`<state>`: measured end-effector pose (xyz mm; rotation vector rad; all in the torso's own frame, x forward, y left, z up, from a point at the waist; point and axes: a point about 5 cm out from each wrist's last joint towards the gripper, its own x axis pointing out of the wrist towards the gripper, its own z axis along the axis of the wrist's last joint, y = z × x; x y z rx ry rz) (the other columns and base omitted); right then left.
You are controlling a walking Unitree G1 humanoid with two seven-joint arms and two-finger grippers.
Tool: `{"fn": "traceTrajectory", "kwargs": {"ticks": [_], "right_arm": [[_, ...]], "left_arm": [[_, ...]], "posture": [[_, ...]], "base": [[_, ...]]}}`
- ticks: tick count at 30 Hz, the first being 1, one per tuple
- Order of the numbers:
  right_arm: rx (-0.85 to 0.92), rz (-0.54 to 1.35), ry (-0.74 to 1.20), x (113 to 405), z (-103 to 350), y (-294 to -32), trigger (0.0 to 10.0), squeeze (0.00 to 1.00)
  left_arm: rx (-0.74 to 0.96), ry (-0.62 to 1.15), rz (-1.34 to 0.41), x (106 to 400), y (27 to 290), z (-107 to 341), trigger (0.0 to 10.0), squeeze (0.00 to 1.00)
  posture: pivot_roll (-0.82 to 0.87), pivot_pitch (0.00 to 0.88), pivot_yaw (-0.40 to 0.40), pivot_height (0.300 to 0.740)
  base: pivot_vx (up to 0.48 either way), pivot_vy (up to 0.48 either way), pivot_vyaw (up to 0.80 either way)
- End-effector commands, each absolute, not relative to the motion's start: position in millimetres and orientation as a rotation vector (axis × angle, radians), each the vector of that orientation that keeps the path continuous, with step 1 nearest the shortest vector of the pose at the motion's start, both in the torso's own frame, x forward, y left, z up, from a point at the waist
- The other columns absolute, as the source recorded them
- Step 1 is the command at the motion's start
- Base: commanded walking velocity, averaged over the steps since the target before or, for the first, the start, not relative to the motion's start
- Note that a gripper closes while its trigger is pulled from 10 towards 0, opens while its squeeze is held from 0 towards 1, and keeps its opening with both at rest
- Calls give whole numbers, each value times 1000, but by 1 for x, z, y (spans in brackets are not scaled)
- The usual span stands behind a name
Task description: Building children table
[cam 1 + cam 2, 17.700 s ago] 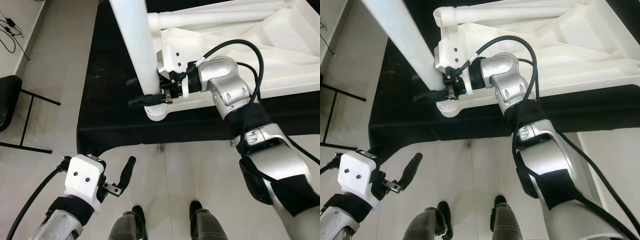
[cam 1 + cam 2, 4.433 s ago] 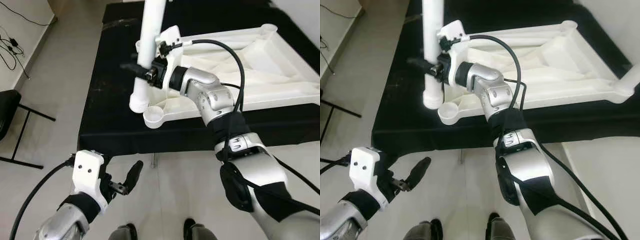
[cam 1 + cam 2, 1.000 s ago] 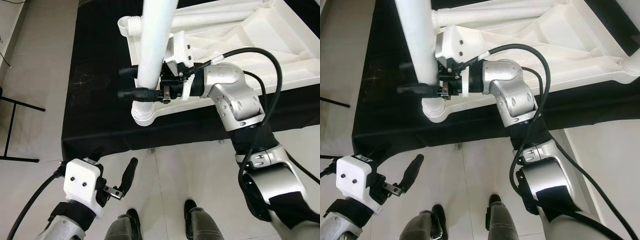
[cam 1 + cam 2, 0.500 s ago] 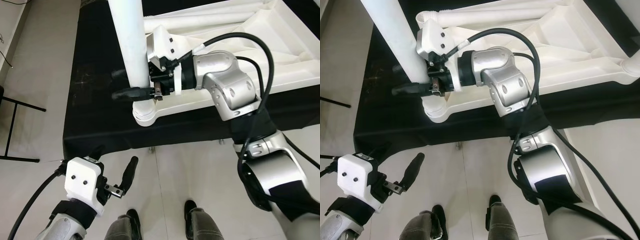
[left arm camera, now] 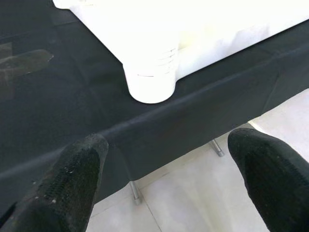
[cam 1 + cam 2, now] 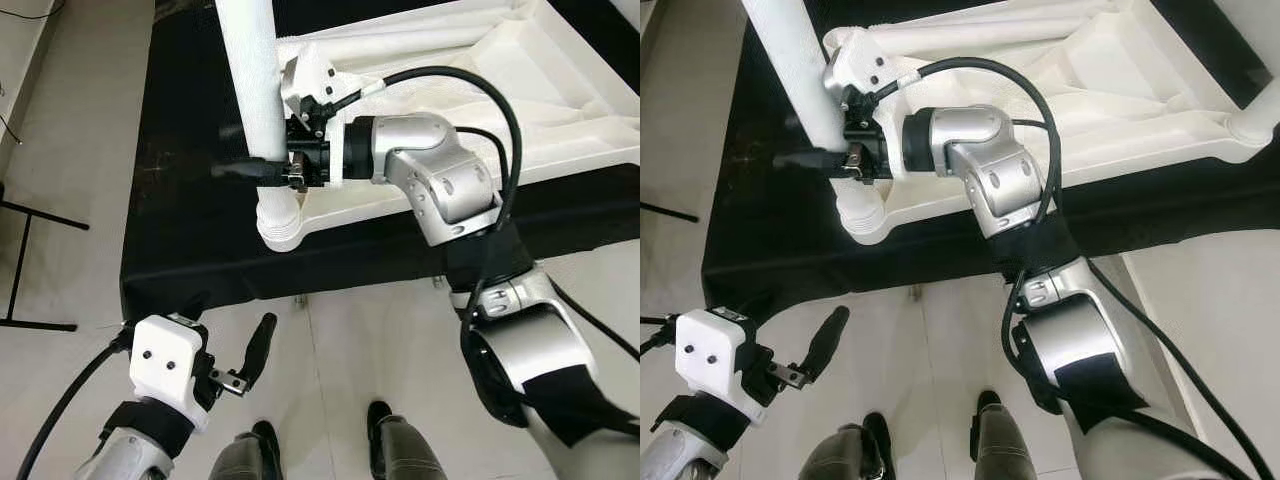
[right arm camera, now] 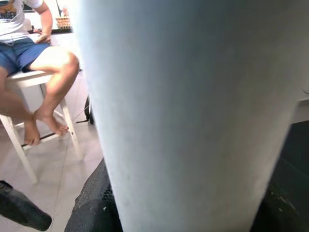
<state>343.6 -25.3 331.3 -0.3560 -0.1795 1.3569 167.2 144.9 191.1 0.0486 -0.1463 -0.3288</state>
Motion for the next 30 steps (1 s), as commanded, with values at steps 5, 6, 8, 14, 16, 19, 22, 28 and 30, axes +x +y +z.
{"fn": "traceTrajectory", "kwargs": {"ticks": [5,6,8,14,16,19,22,28,30], "right_arm": [[-293,1285,53,352,277,-22,10000,0],[-288,1280,52,351,276,-22,10000,0],[-287,1266,49,351,274,-21,10000,0],[-271,1115,46,351,264,-22,10000,0],[-245,895,41,353,254,-27,10000,0],[-184,660,28,349,242,-35,10000,0],[-181,565,22,338,229,-39,10000,0],[-124,526,-23,328,230,-32,10000,0],[-119,581,-50,324,234,-21,10000,0]], "left_arm": [[44,-124,-325,165,146,187,10000,0],[45,-124,-325,165,147,187,10000,0],[45,-124,-326,165,147,187,10000,0],[45,-123,-326,164,147,187,10000,0],[46,-121,-325,164,148,187,10000,0],[48,-121,-323,164,148,187,10000,0],[49,-120,-322,164,149,187,10000,0],[54,-118,-323,165,150,186,10000,0],[57,-116,-322,165,150,186,10000,0]], "posture": [[30,407,53,740],[30,407,53,740],[29,407,54,740],[27,409,51,740],[29,409,47,740],[29,409,48,740],[32,411,49,740],[35,407,56,740],[39,400,58,740]], "base": [[0,0,0],[0,0,0],[0,0,0],[0,0,0],[0,0,0],[0,0,0],[0,0,0],[0,0,0],[0,0,0]]}}
